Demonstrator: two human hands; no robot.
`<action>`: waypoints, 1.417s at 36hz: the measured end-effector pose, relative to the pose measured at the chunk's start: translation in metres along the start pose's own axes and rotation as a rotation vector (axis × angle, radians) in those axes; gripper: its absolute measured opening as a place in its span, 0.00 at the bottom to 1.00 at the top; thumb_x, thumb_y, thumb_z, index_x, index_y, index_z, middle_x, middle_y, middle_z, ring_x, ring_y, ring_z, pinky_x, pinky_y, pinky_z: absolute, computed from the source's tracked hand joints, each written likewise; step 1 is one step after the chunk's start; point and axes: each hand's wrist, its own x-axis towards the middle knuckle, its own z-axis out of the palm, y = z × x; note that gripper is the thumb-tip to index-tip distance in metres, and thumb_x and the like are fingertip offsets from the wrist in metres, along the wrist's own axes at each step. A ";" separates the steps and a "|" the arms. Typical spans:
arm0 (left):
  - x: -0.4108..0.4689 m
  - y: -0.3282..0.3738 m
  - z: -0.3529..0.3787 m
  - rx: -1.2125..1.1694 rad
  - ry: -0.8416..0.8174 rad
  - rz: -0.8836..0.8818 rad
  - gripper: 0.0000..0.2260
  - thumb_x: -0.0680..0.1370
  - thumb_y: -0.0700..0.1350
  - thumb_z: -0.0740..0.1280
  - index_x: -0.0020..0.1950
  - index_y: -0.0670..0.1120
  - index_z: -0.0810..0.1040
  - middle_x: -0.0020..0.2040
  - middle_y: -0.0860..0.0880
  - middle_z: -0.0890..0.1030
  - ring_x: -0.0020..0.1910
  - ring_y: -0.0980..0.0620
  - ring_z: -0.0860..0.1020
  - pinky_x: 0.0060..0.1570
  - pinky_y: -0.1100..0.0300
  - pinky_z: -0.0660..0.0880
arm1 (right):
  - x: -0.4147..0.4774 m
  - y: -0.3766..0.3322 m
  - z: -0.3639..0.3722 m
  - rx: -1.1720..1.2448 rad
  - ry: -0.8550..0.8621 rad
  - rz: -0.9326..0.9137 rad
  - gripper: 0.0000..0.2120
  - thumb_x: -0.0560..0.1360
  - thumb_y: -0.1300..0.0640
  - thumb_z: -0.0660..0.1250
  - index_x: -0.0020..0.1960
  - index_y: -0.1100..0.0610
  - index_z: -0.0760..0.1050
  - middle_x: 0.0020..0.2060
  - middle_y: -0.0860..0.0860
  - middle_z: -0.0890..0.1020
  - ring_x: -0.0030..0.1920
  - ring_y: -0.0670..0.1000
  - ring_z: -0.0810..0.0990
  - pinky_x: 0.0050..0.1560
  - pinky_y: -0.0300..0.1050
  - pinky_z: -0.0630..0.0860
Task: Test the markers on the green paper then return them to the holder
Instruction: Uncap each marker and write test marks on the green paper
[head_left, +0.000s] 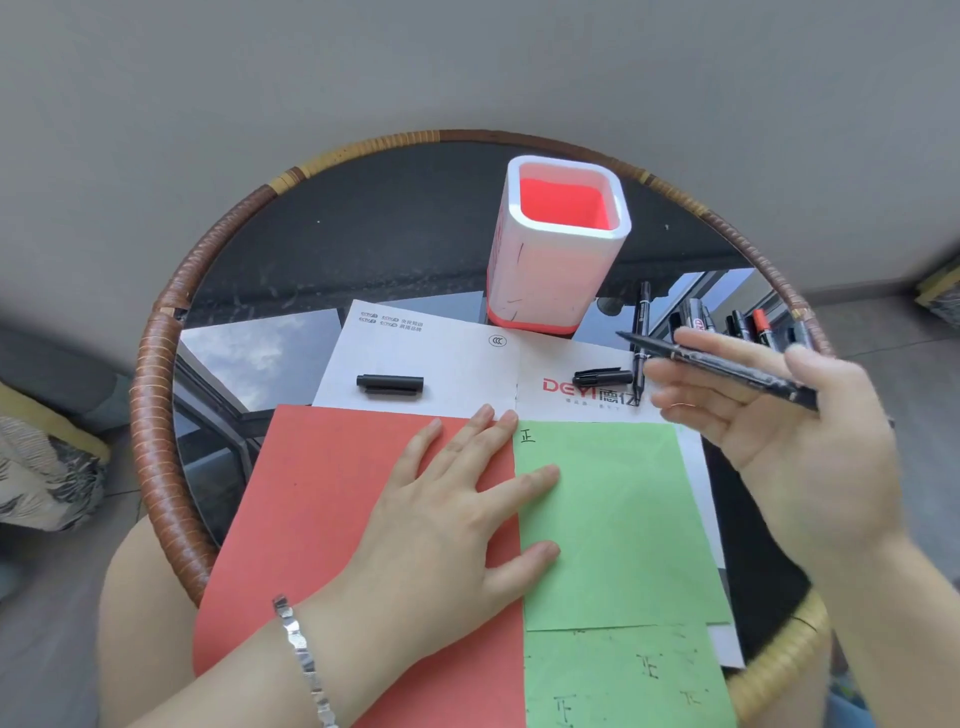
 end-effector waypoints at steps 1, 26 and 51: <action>0.000 0.000 0.000 0.002 0.001 0.000 0.21 0.70 0.63 0.57 0.61 0.61 0.74 0.67 0.47 0.72 0.69 0.49 0.67 0.66 0.52 0.54 | 0.000 -0.002 -0.004 -0.060 -0.009 -0.015 0.16 0.71 0.54 0.56 0.41 0.53 0.83 0.33 0.50 0.83 0.34 0.49 0.80 0.38 0.39 0.78; 0.000 -0.002 0.003 0.018 0.016 0.008 0.21 0.69 0.64 0.57 0.60 0.61 0.75 0.67 0.46 0.73 0.68 0.49 0.68 0.63 0.51 0.56 | 0.061 0.047 0.050 -1.256 -0.174 -0.637 0.05 0.66 0.62 0.69 0.40 0.58 0.83 0.39 0.52 0.85 0.41 0.59 0.81 0.45 0.51 0.74; 0.000 -0.003 0.006 0.019 0.033 0.026 0.21 0.70 0.64 0.57 0.61 0.61 0.73 0.68 0.48 0.71 0.69 0.53 0.62 0.64 0.51 0.56 | 0.096 0.014 0.004 -1.419 0.196 0.057 0.19 0.71 0.52 0.67 0.60 0.56 0.71 0.55 0.55 0.79 0.54 0.56 0.76 0.44 0.46 0.71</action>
